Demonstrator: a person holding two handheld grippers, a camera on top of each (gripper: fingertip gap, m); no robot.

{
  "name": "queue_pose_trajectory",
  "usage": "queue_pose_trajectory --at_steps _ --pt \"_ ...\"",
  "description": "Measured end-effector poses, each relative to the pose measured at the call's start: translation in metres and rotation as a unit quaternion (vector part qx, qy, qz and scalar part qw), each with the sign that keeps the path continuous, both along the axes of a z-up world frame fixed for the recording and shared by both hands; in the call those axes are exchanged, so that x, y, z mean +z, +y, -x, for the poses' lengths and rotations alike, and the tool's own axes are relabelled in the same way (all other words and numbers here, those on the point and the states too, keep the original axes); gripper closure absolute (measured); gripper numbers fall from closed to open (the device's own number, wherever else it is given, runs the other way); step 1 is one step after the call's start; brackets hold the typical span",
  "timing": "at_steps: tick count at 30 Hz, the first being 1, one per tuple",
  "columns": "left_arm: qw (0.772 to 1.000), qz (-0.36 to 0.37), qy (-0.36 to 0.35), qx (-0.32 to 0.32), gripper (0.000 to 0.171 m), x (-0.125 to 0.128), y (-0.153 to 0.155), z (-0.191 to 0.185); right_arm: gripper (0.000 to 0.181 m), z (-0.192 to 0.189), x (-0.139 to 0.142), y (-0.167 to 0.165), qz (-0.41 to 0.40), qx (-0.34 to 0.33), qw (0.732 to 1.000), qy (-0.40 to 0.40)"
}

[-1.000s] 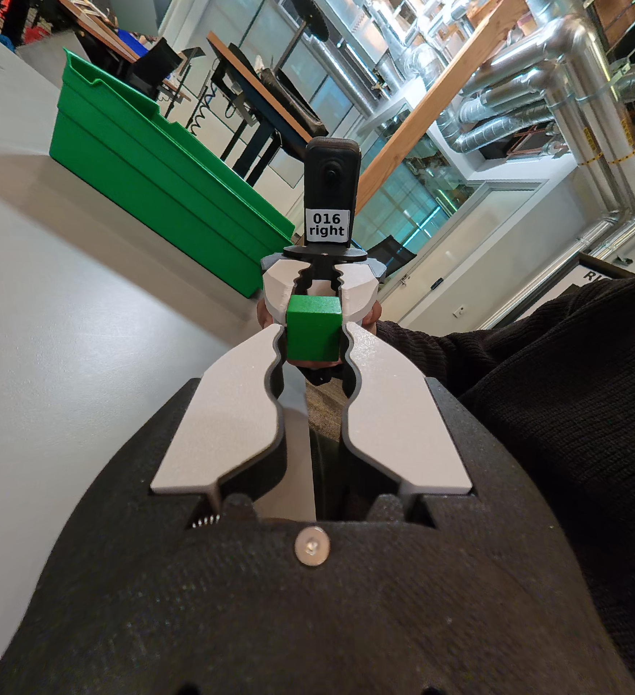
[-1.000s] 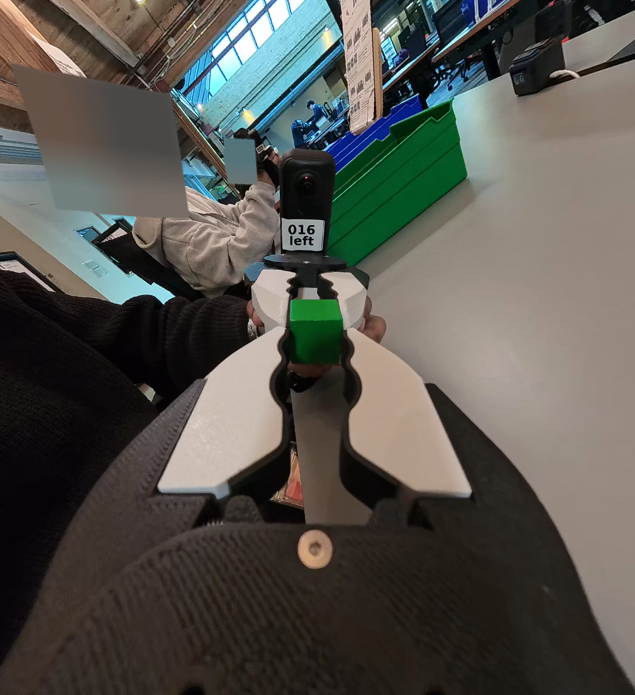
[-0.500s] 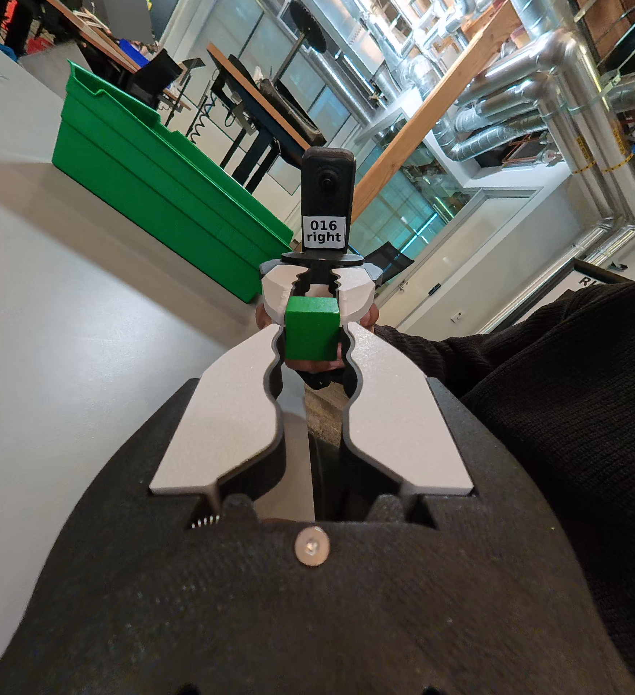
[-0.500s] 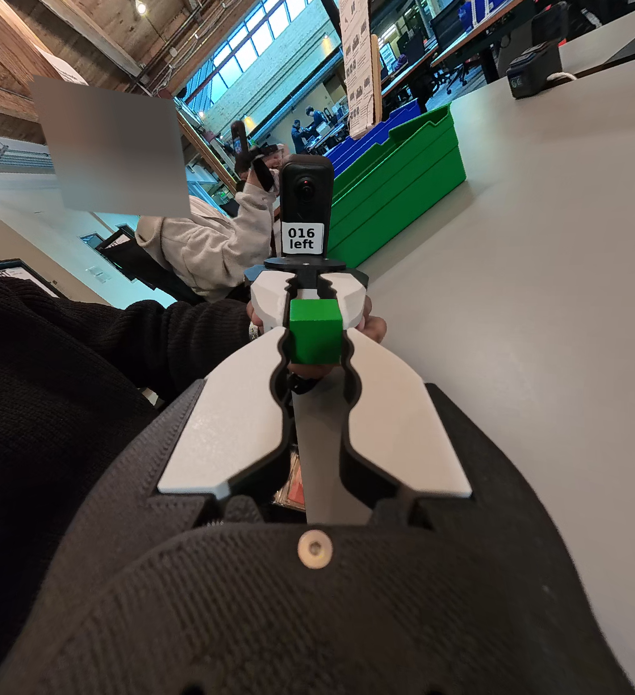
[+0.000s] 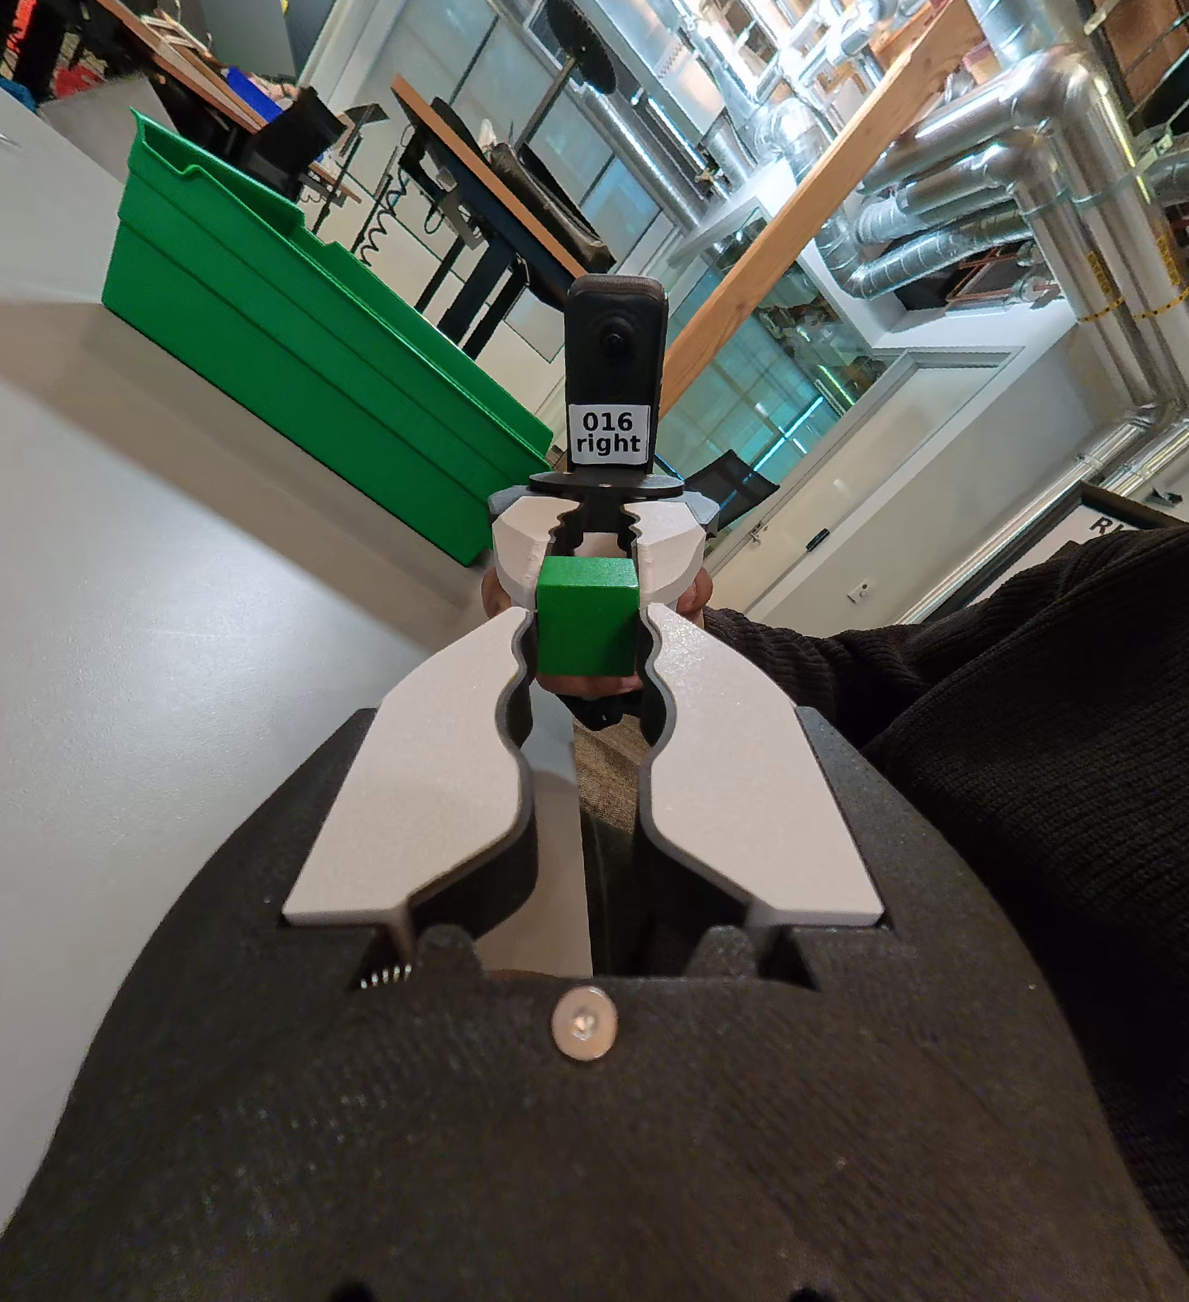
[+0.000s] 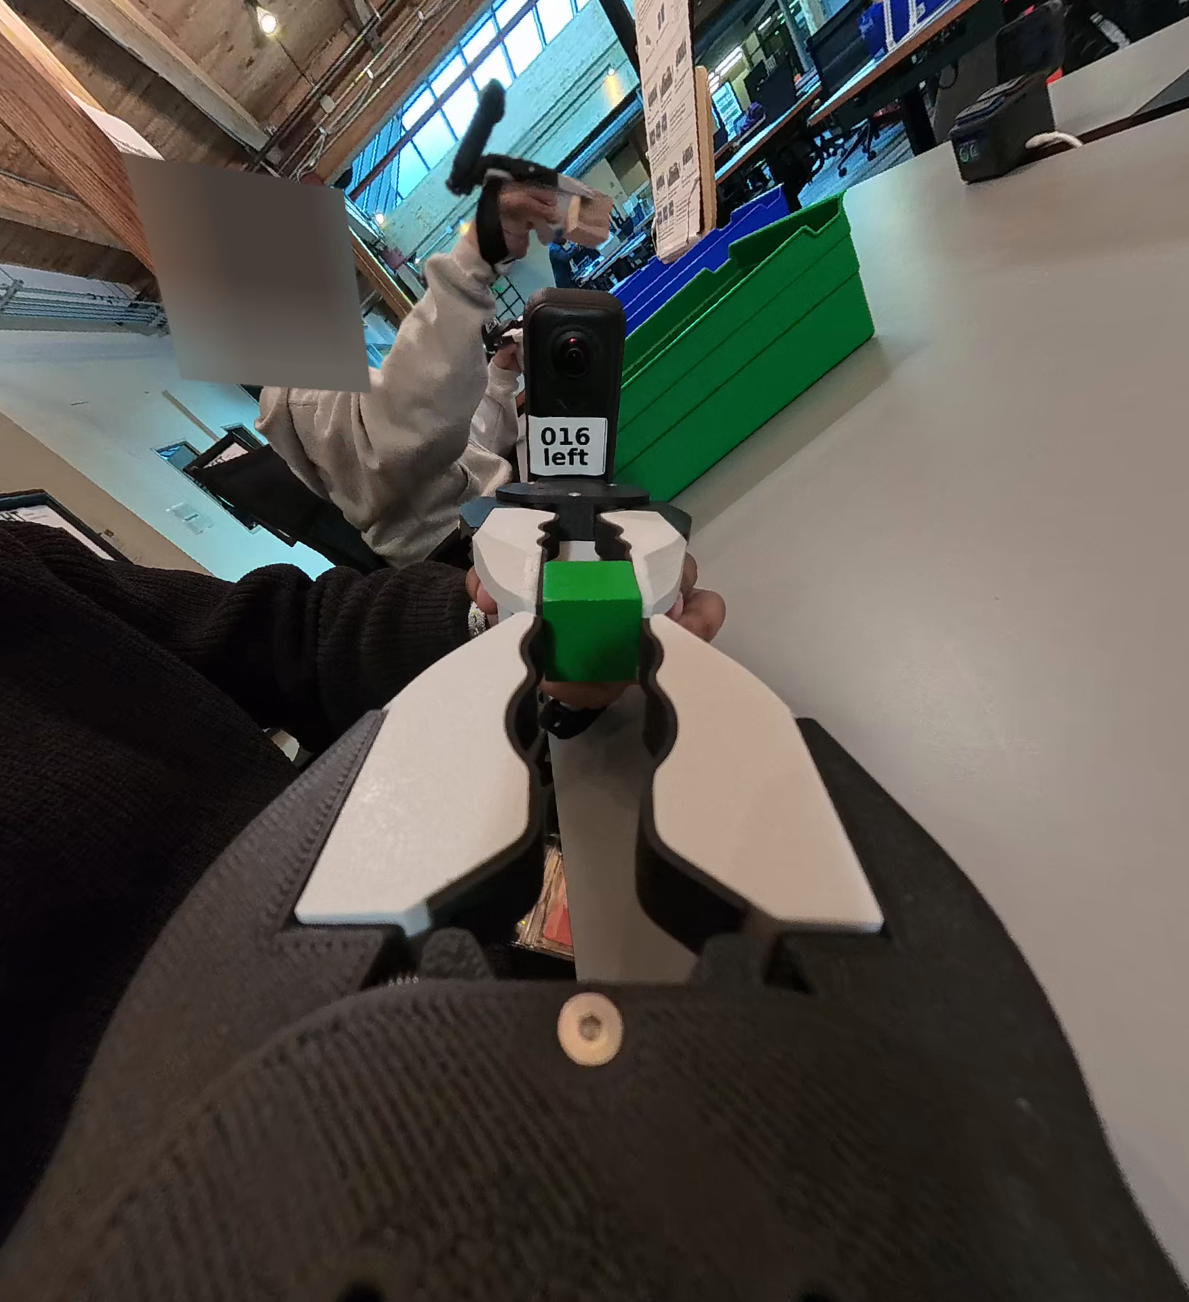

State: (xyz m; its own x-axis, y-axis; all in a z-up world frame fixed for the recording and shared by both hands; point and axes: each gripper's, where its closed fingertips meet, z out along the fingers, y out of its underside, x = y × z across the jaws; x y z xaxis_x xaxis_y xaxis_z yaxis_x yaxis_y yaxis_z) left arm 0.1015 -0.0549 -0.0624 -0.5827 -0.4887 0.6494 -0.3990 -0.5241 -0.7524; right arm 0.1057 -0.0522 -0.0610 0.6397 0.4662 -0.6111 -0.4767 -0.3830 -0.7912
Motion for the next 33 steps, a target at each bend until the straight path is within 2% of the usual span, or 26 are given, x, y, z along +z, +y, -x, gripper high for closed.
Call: queue_pose_trajectory --at_steps 27,33 --pt "1.000 0.000 -0.004 -0.001 0.145 -0.0001 0.0005 0.0002 0.155 0.0002 -0.0010 0.0012 0.000 0.000 1.000 0.000" --pt "1.000 0.028 0.002 -0.010 0.145 0.0014 0.0017 0.0009 0.155 -0.0004 -0.0003 0.0012 -0.001 0.000 1.000 0.001"
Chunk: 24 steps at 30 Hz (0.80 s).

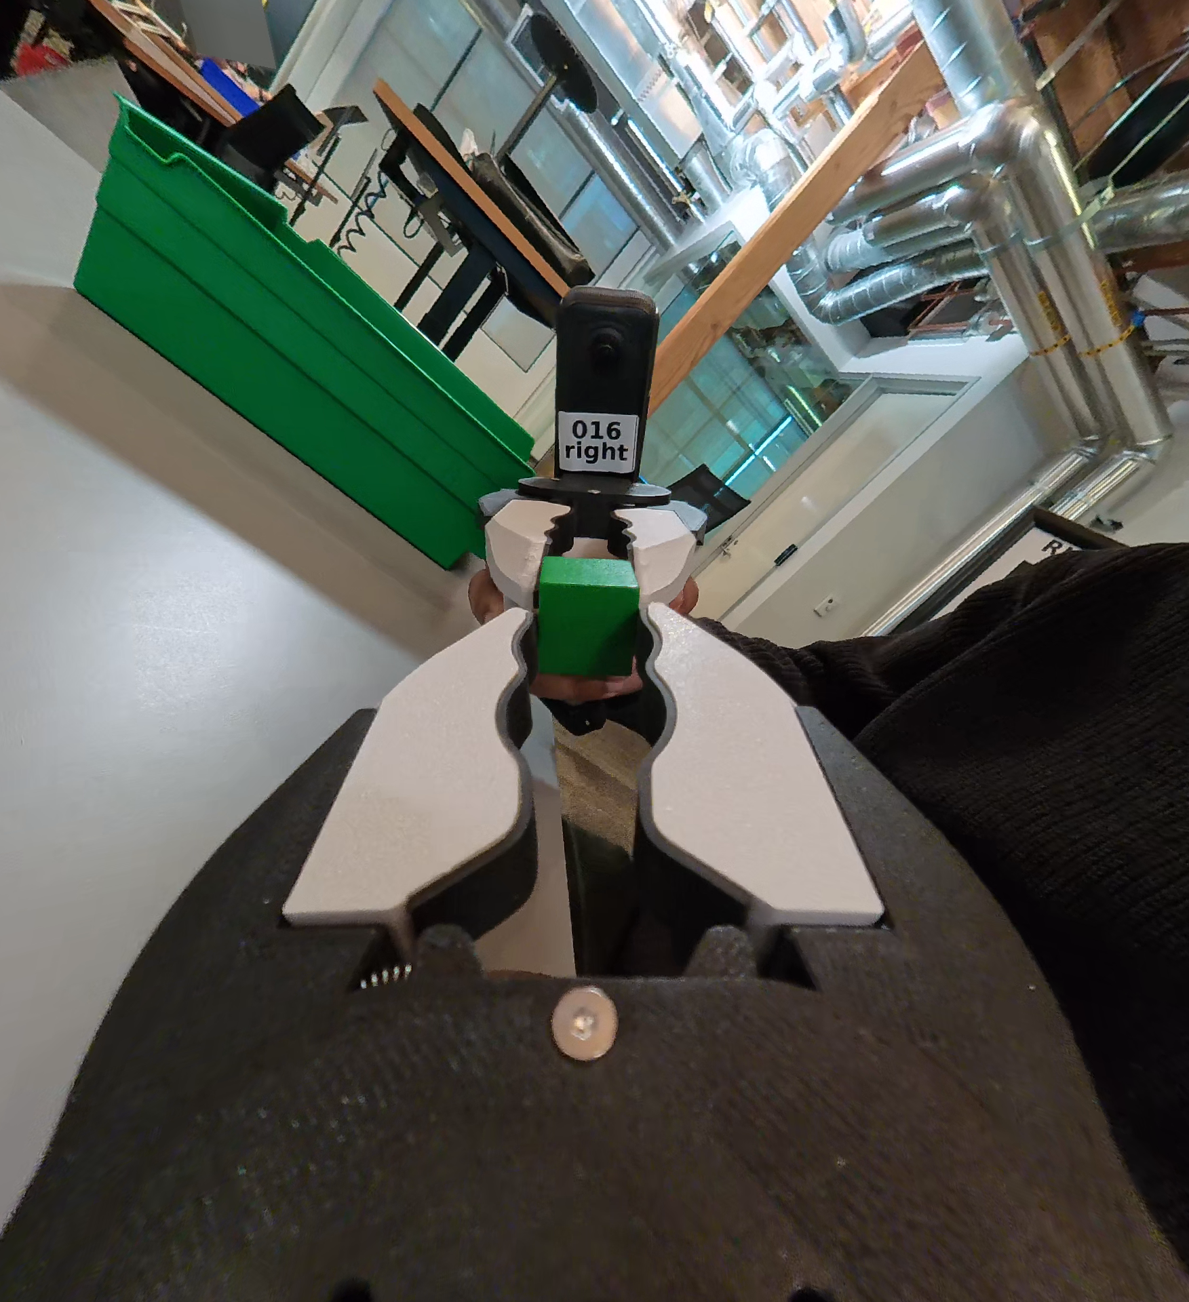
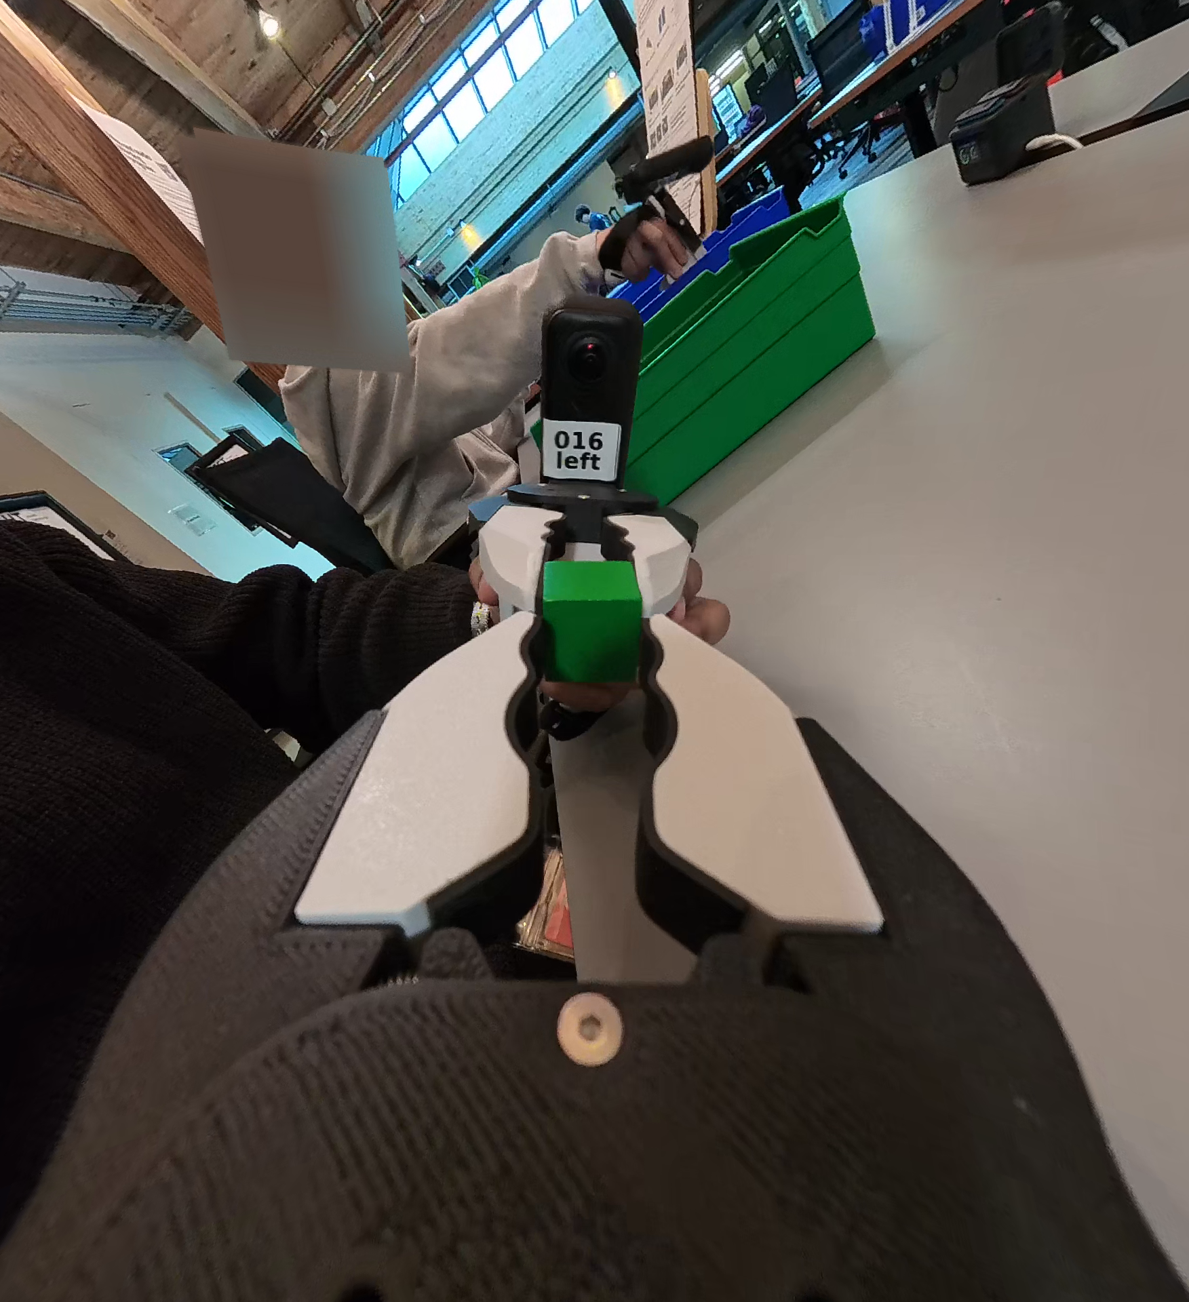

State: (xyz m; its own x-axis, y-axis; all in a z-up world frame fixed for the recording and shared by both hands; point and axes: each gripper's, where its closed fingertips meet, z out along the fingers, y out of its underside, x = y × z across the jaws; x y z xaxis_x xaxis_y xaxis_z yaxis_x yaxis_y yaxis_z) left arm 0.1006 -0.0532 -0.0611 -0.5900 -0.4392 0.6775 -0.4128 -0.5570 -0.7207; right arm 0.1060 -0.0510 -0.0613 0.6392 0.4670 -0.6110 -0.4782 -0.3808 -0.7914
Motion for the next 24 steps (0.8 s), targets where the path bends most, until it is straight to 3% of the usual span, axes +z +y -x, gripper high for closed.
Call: queue_pose_trajectory --at_steps 12,16,19,24 --pt "1.000 0.002 0.001 -0.002 0.140 0.000 0.000 0.000 0.155 -0.003 0.005 -0.001 -0.011 -0.007 1.000 -0.001" --pt "1.000 0.011 -0.003 -0.007 0.138 0.003 0.000 0.002 0.155 -0.011 0.029 -0.006 -0.039 -0.024 0.999 0.001" --pt "1.000 0.022 -0.012 -0.013 0.138 0.008 0.000 0.004 0.155 -0.045 0.064 -0.022 -0.075 -0.075 0.992 -0.062" --pt "1.000 0.020 -0.002 -0.018 0.138 0.002 -0.001 0.003 0.155 -0.161 0.094 -0.075 -0.046 -0.201 0.941 -0.267"
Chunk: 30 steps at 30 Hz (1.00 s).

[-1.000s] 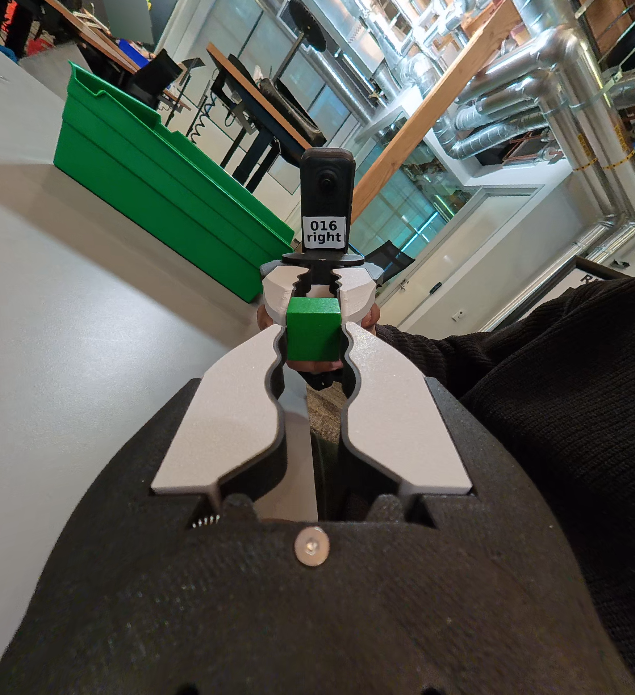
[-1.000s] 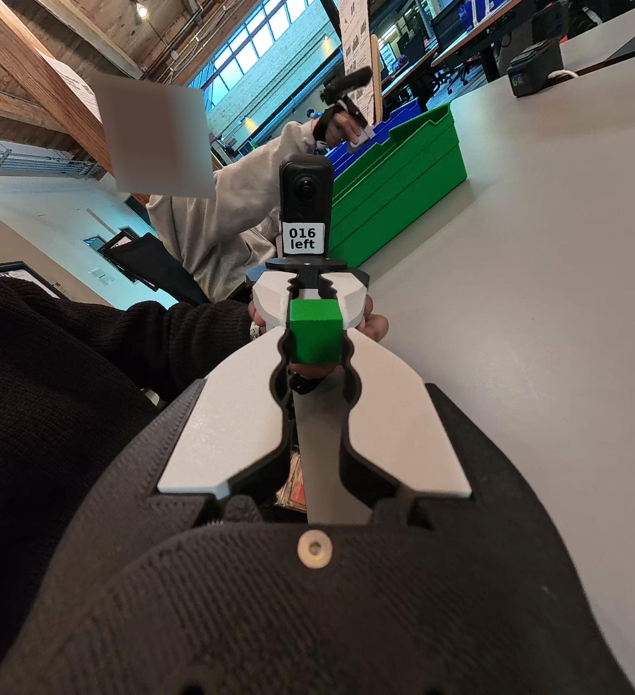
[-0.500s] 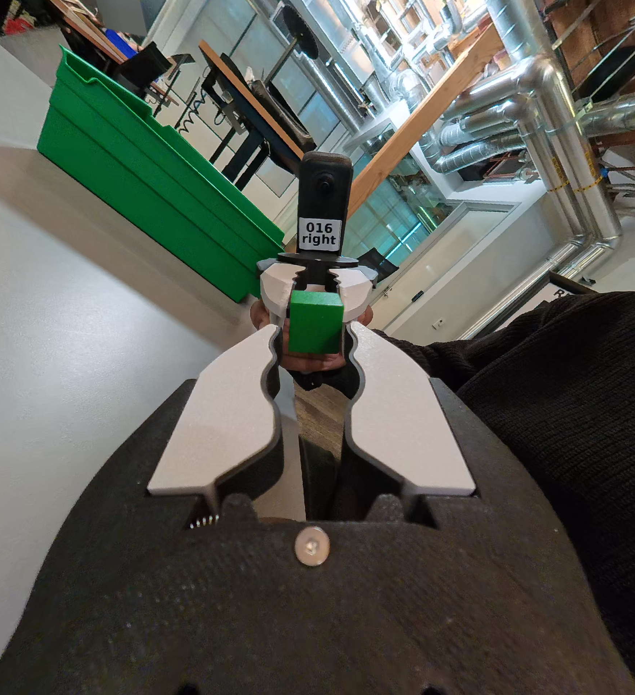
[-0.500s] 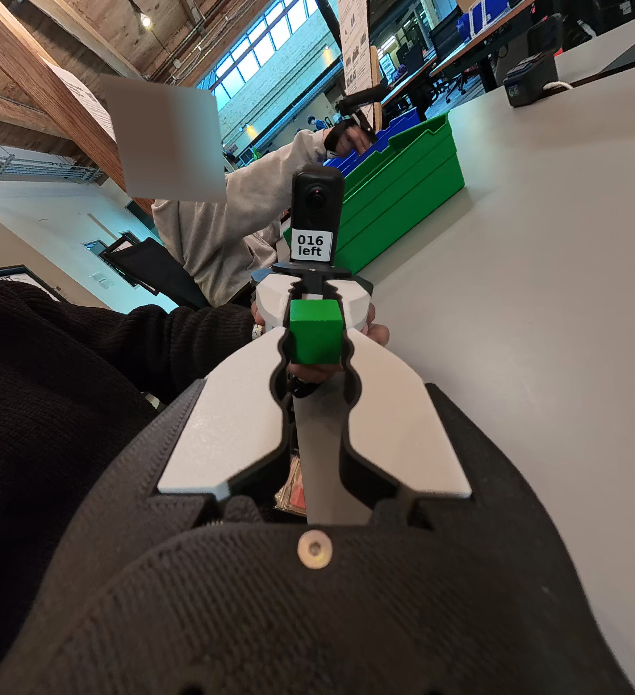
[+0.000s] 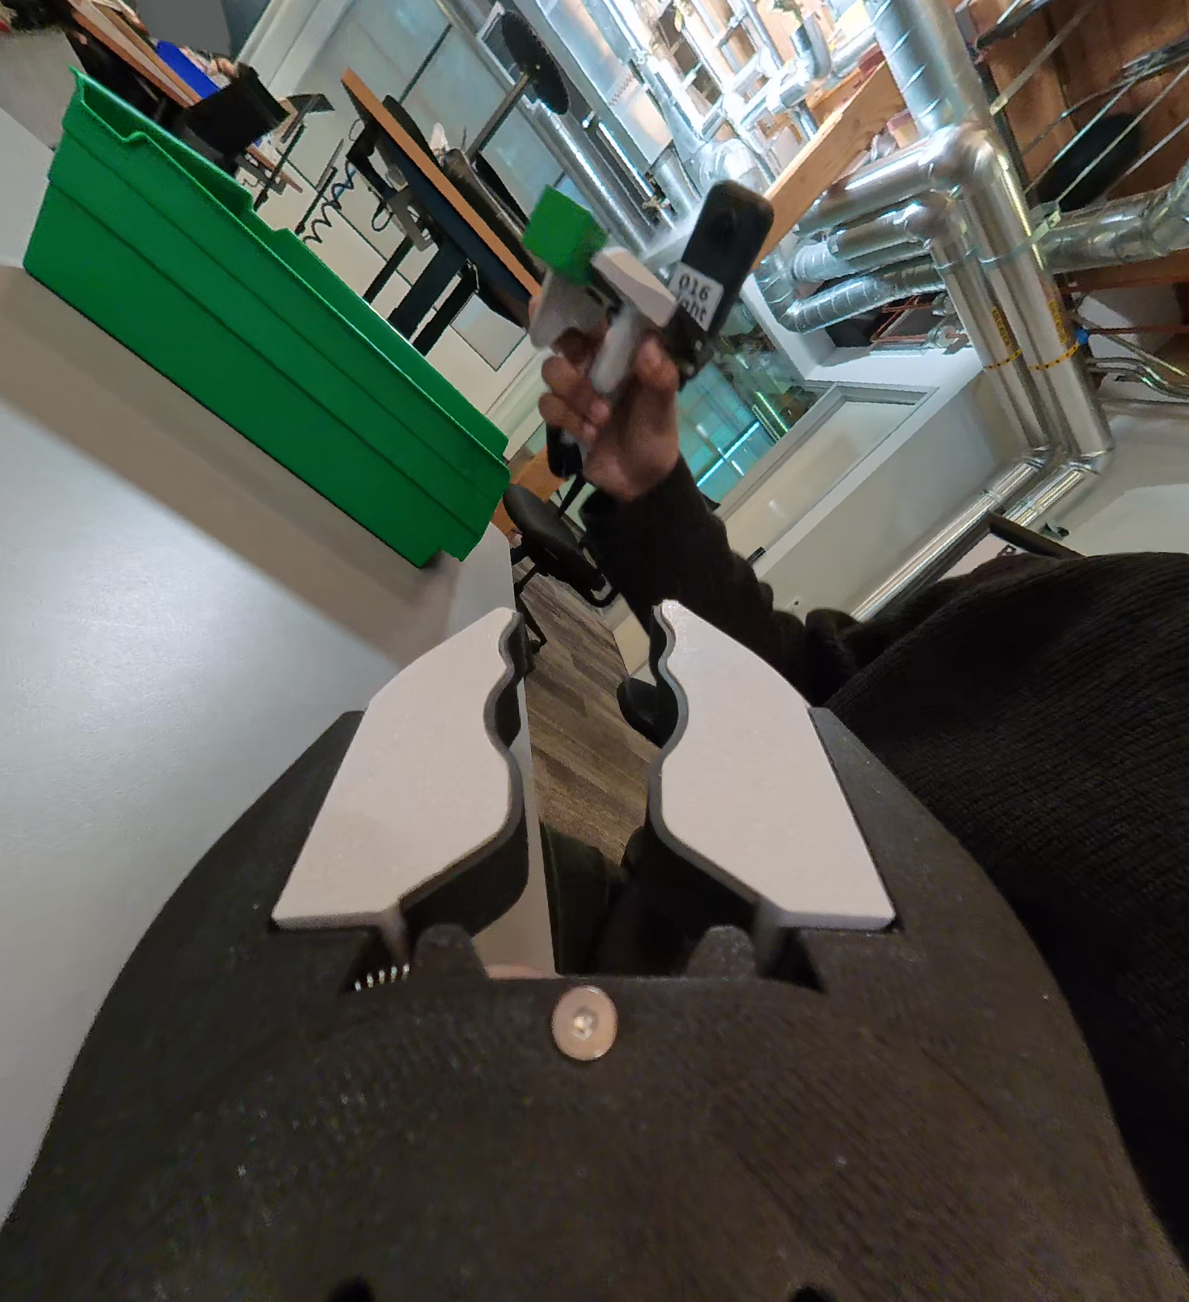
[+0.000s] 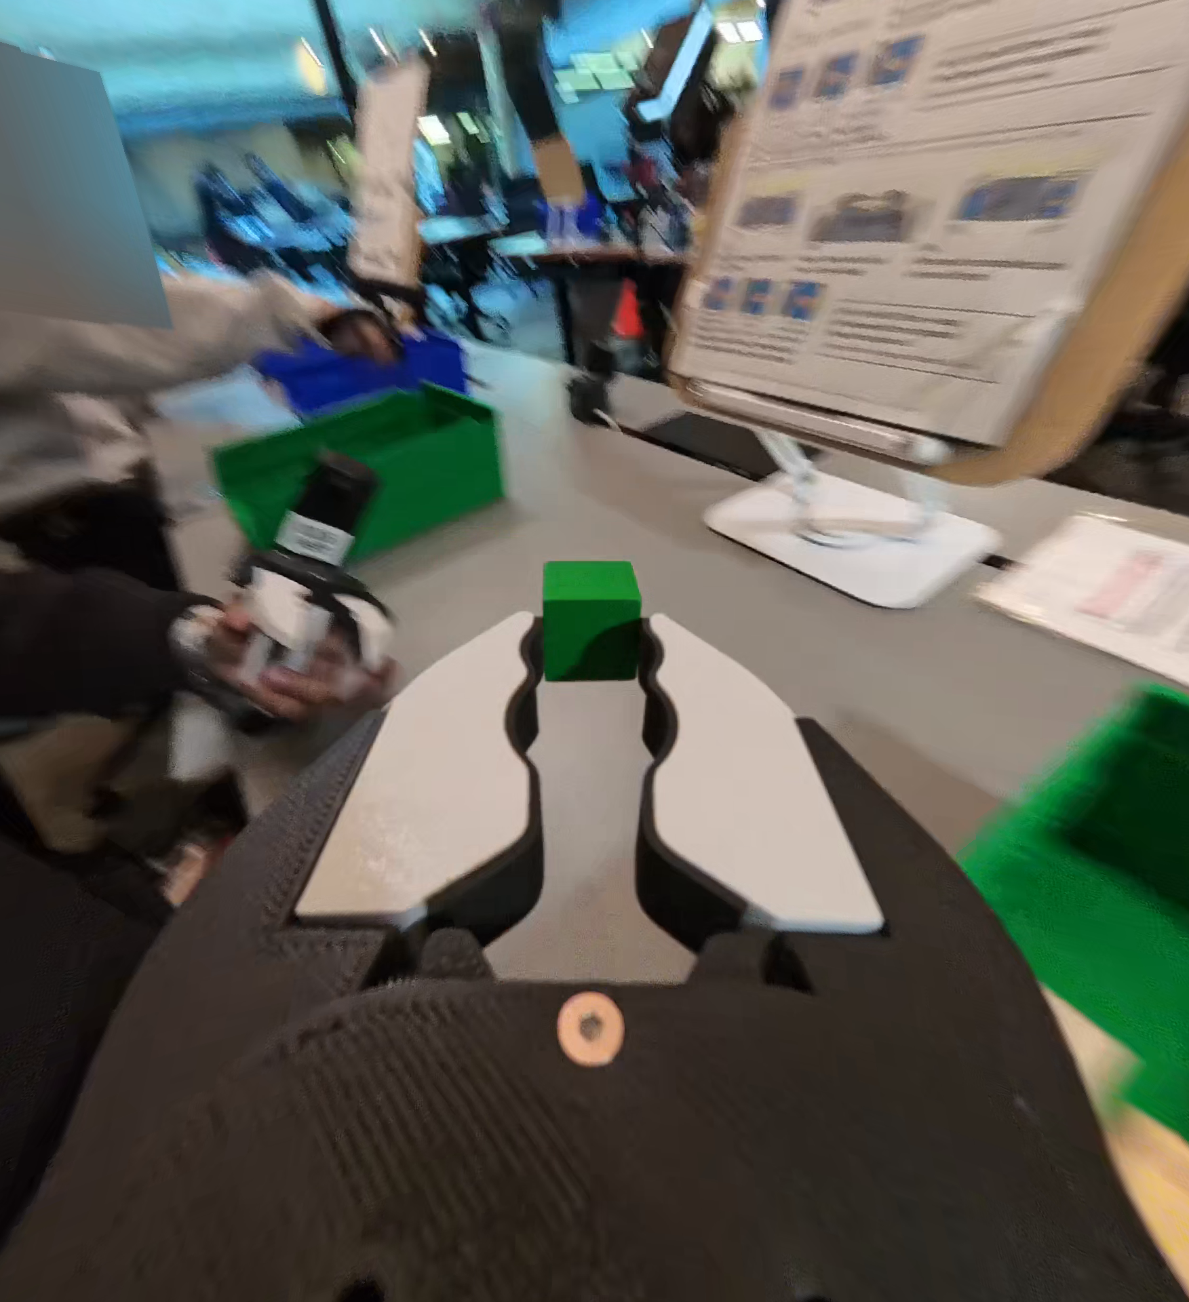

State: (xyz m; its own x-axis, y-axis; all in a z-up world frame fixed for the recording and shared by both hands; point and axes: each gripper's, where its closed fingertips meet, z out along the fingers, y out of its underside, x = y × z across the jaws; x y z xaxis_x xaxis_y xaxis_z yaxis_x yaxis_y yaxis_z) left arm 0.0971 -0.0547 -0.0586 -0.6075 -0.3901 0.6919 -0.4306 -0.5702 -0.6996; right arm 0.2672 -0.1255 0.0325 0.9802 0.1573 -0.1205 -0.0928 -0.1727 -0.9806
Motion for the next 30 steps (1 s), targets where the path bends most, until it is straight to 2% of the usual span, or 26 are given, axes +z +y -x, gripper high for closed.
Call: queue_pose_trajectory --at_steps 3,5,8,11,14,19,25,28,30 --pt "1.000 -0.006 0.004 -0.007 0.138 -0.003 -0.003 0.000 0.155 -0.077 -0.019 -0.033 0.128 -0.038 0.988 -0.079" --pt "1.000 -0.014 0.009 -0.014 0.138 -0.007 -0.006 0.000 0.155 -0.126 -0.044 -0.055 0.240 -0.049 0.959 -0.143" --pt "0.999 -0.031 0.017 -0.025 0.137 -0.014 -0.012 -0.001 0.155 -0.177 -0.086 -0.090 0.405 -0.009 0.874 -0.266" --pt "0.998 -0.046 0.023 -0.034 0.137 -0.020 -0.018 -0.001 0.154 -0.200 -0.120 -0.116 0.515 0.064 0.782 -0.345" --pt "0.998 -0.050 0.024 -0.029 0.137 -0.020 -0.022 -0.003 0.154 -0.204 -0.144 -0.123 0.555 0.125 0.736 -0.366" --pt "0.999 -0.021 0.005 -0.026 0.137 0.001 -0.031 -0.008 0.155 -0.209 -0.171 -0.121 0.568 0.187 0.702 -0.386" --pt "0.999 -0.012 0.004 -0.033 0.138 0.005 -0.040 -0.013 0.155 -0.207 -0.182 -0.118 0.564 0.227 0.689 -0.395" --pt "0.999 0.012 0.009 -0.038 0.137 0.006 -0.041 -0.014 0.155 -0.205 -0.186 -0.116 0.567 0.231 0.691 -0.384" --pt "0.999 0.020 0.011 -0.039 0.137 0.006 -0.041 -0.015 0.154 -0.210 -0.189 -0.117 0.572 0.227 0.679 -0.401"
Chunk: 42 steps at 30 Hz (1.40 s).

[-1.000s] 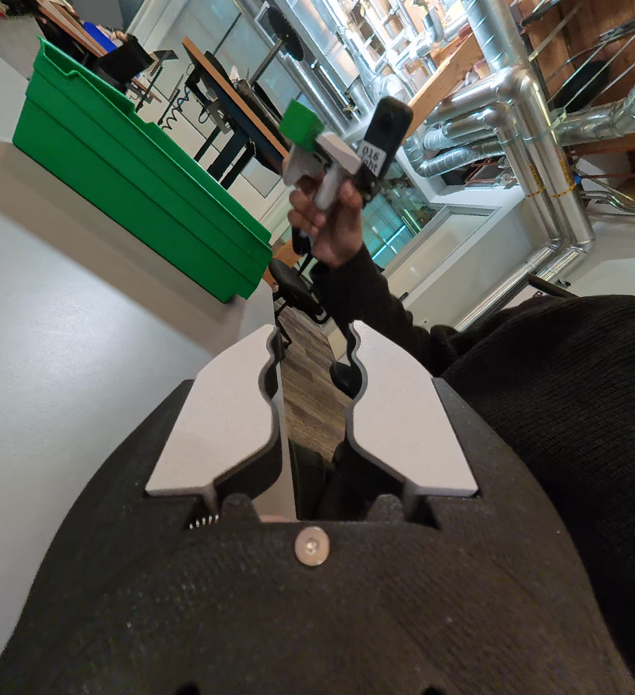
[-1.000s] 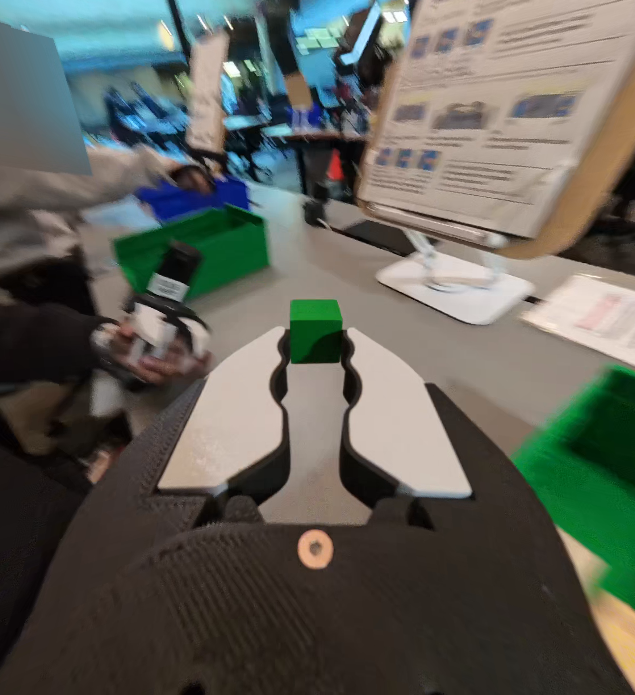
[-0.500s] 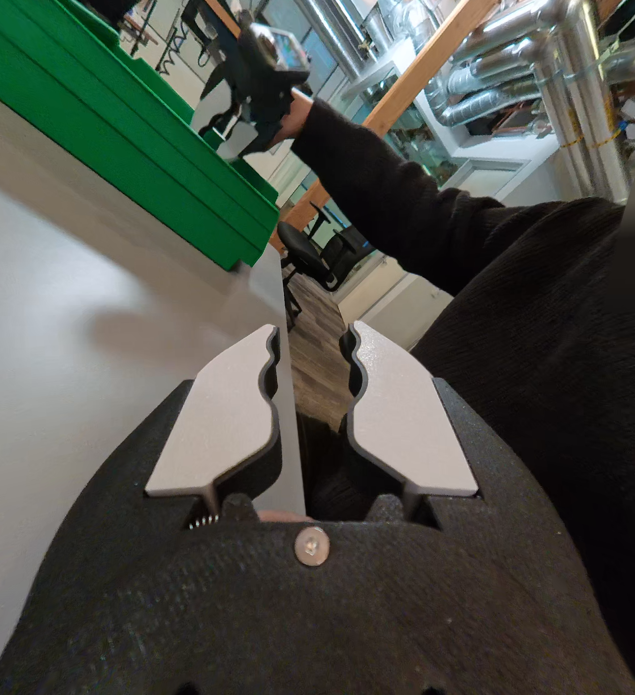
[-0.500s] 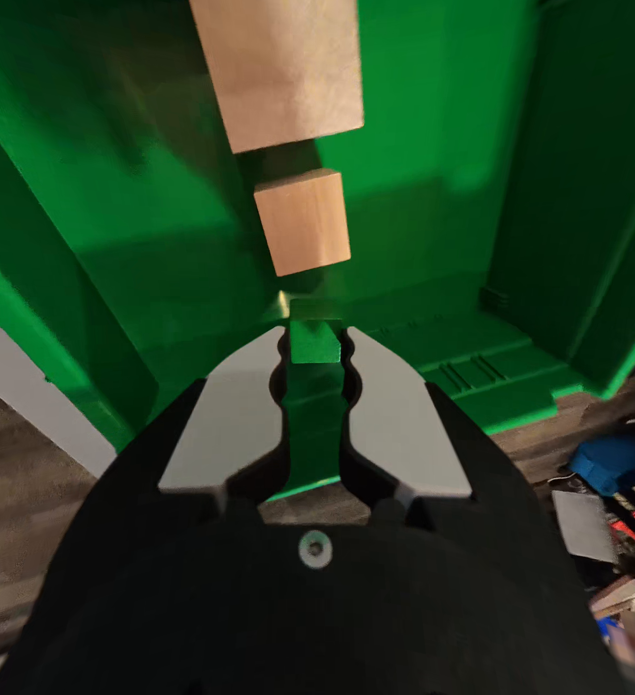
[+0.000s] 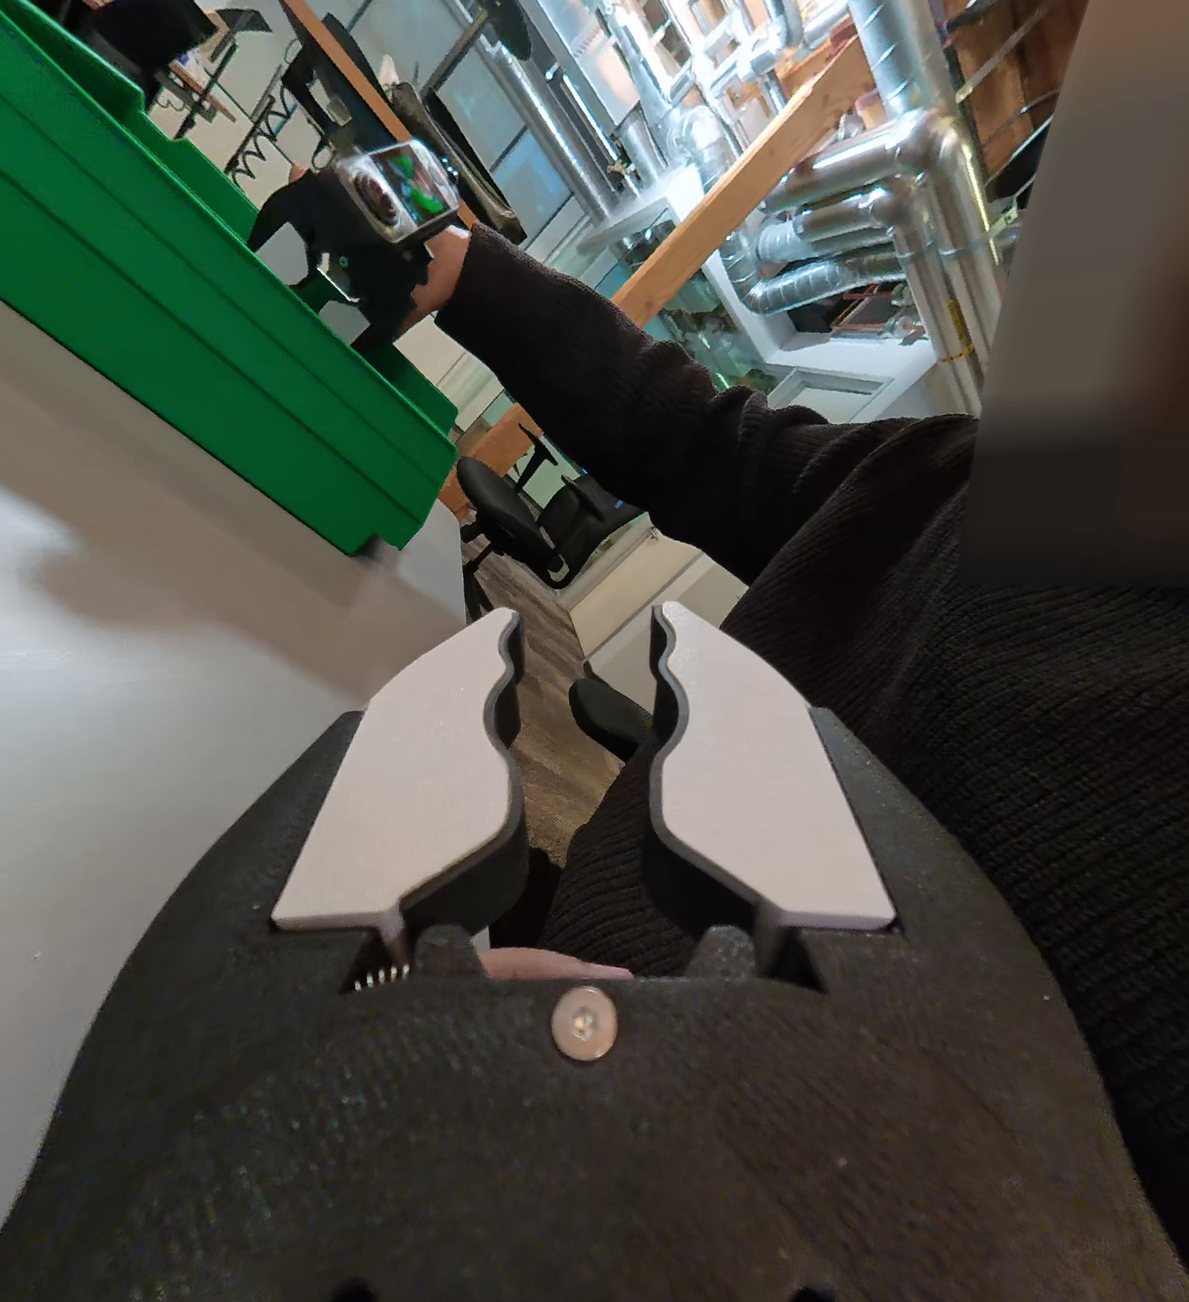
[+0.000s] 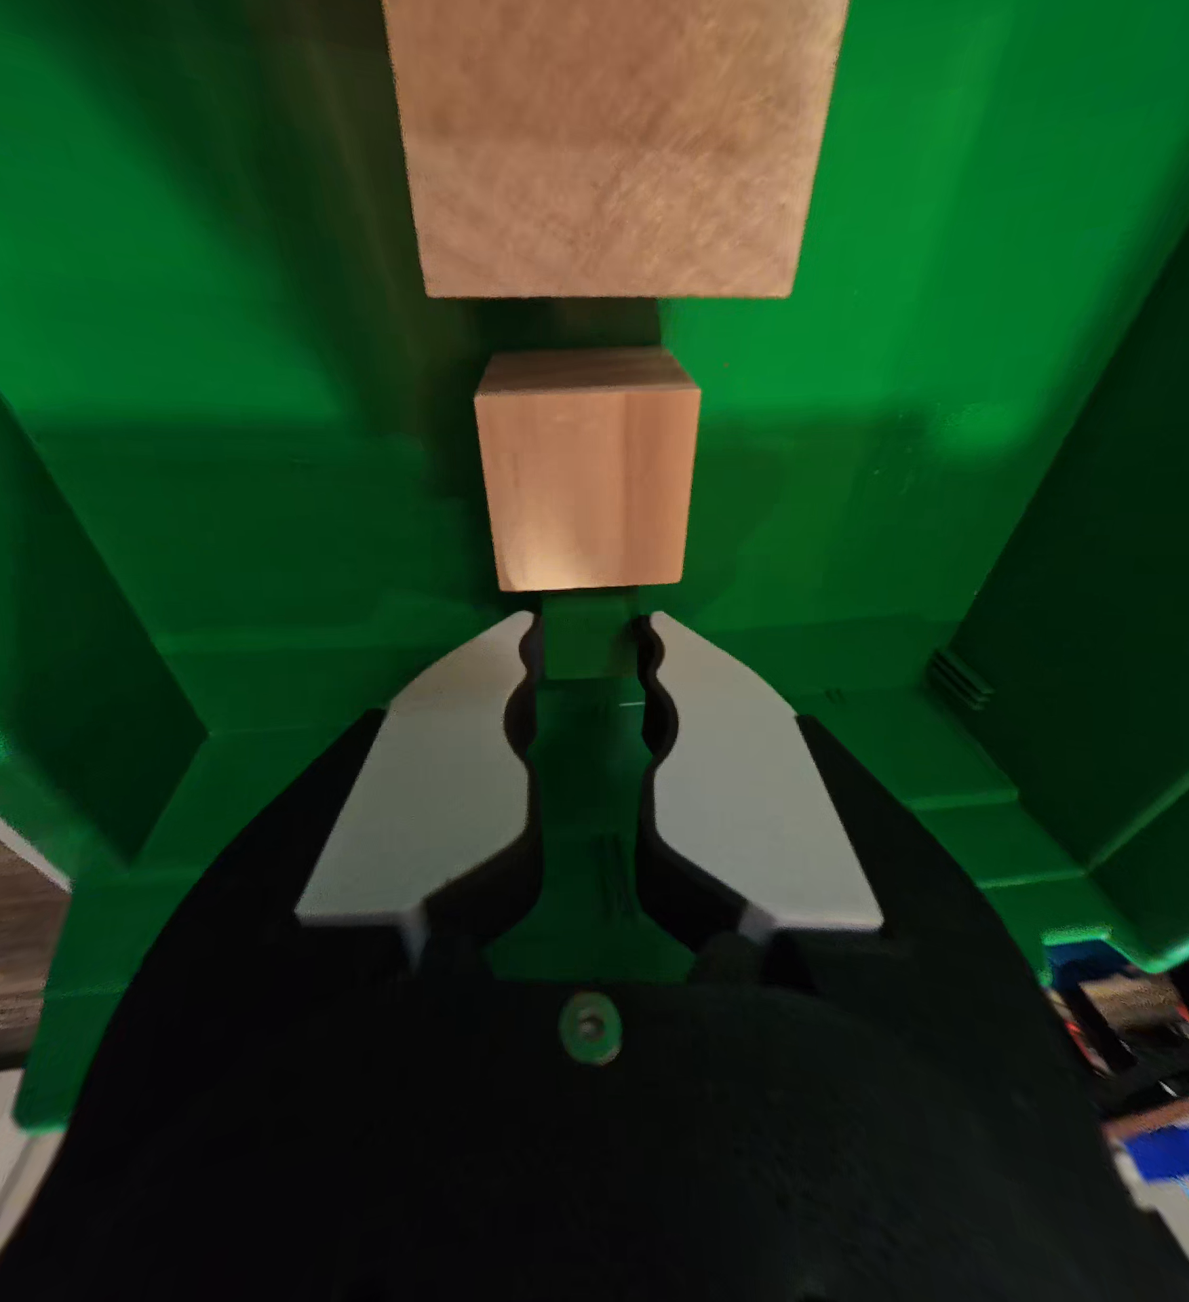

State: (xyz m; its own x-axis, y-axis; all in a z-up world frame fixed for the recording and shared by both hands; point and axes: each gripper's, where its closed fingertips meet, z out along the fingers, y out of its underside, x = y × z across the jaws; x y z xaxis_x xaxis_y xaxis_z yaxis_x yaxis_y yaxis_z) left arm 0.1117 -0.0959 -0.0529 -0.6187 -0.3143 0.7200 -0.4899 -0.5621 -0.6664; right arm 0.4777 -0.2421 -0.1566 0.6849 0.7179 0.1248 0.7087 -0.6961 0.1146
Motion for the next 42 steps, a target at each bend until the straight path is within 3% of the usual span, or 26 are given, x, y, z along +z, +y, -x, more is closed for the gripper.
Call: queue_pose_trajectory --at_steps 12,23,32,42 --pt "1.000 0.001 0.004 0.000 0.138 -0.002 0.001 0.000 0.153 0.000 -0.004 -0.001 0.003 0.014 1.000 -0.008" --pt "1.000 0.010 0.007 0.005 0.138 -0.002 0.005 -0.001 0.140 -0.004 -0.002 -0.007 0.005 0.008 1.000 -0.021" --pt "1.000 0.006 0.007 -0.002 0.138 -0.003 0.003 0.001 0.125 0.025 0.035 0.019 -0.116 -0.030 0.992 0.033" --pt "1.000 0.001 0.006 -0.006 0.138 -0.002 0.000 0.002 0.126 0.028 0.016 0.027 -0.098 -0.010 0.995 0.012"
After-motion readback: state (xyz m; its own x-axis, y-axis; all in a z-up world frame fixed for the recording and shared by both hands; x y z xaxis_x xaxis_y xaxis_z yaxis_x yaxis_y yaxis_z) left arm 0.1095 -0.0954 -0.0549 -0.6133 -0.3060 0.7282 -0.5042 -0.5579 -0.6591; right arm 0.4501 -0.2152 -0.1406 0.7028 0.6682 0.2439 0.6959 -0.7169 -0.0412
